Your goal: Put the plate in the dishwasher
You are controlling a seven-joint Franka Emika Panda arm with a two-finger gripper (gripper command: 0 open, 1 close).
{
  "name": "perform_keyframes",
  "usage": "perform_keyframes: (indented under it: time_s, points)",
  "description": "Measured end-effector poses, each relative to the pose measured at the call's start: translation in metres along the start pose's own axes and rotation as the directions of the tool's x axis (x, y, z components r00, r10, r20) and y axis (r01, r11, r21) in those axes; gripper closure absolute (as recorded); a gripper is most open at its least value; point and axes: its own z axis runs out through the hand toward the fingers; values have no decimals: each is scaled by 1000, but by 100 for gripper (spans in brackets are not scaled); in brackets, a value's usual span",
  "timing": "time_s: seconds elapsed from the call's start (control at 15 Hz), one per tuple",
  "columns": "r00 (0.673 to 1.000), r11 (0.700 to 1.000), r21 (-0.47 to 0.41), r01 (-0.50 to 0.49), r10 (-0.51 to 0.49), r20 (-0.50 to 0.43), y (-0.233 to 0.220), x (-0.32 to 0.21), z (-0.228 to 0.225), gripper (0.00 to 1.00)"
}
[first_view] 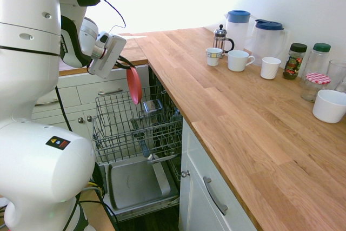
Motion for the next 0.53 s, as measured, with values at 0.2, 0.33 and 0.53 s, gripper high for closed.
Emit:
perform_keyframes:
  time_s: [0.2, 0.33, 0.53]
  points:
    - [998, 998, -23, -56, 56, 6, -18, -8, 0, 100]
    - [996, 996, -35, -84, 85, 14, -26, -15, 4, 100]
    - [993, 993, -43, -112, 113, 32, -37, -26, 19, 100]
